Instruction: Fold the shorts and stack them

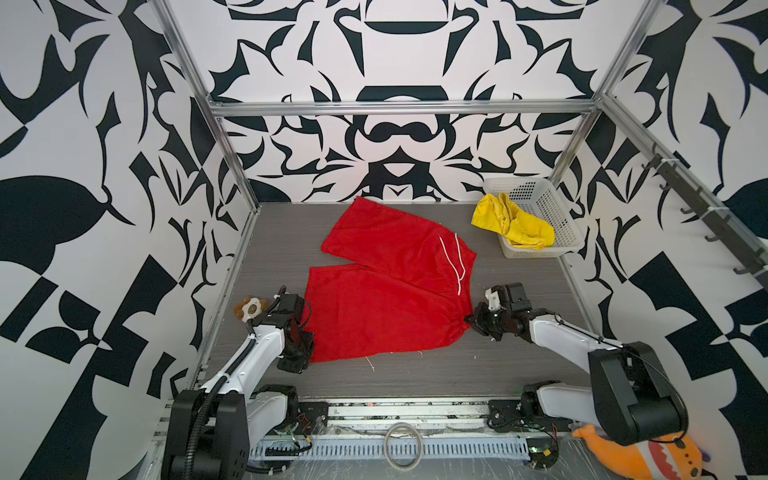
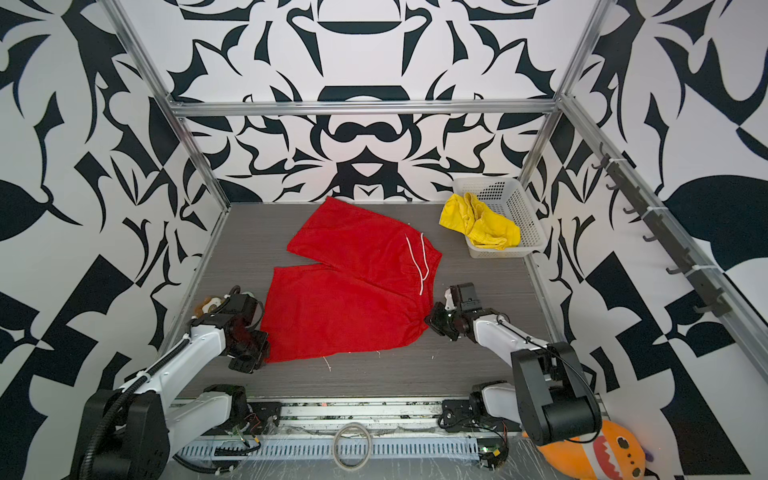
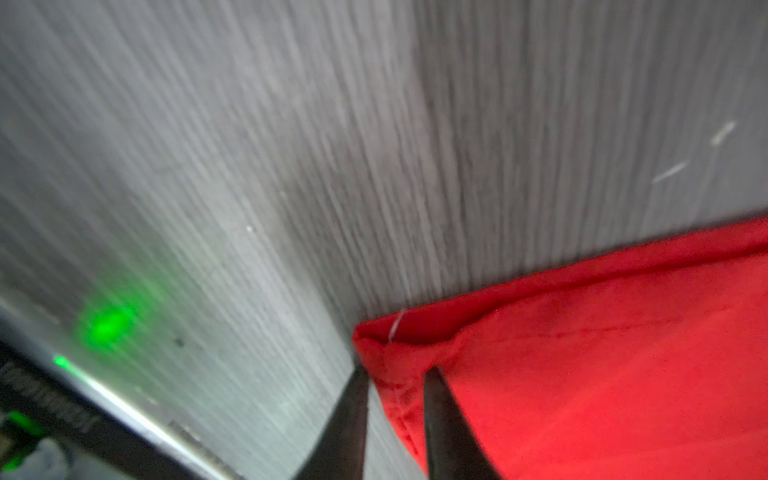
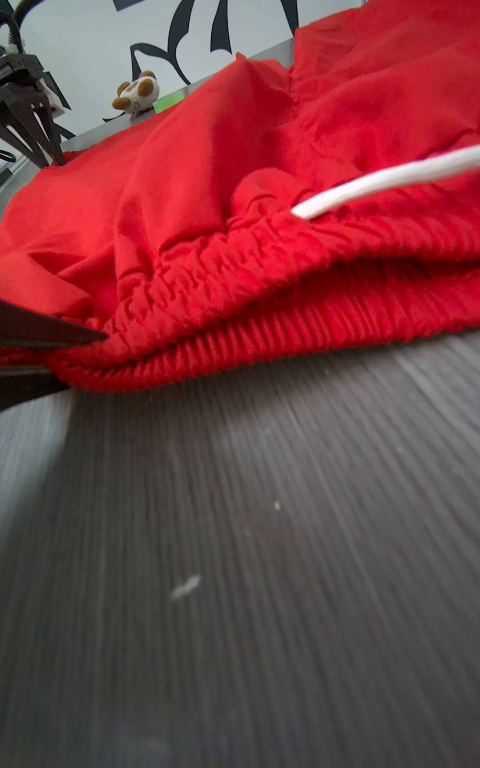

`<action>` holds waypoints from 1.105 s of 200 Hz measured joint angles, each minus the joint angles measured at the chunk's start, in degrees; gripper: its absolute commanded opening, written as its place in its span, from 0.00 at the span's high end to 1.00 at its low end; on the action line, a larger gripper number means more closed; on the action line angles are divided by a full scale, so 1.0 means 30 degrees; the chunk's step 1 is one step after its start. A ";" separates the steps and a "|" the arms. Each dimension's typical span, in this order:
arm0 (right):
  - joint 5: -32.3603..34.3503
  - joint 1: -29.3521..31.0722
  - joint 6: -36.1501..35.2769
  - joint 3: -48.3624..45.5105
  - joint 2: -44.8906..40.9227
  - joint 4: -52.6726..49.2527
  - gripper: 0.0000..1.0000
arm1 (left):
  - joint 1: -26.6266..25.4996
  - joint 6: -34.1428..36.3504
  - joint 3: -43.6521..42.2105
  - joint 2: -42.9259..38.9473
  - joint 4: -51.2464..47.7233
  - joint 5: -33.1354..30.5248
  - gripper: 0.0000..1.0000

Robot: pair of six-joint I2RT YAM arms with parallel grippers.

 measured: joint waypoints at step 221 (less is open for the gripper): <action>-0.0729 0.1727 -0.3694 0.9486 -0.3096 -1.6254 1.00 | -0.1457 1.1584 1.6181 0.1195 -0.4510 -0.5785 1.00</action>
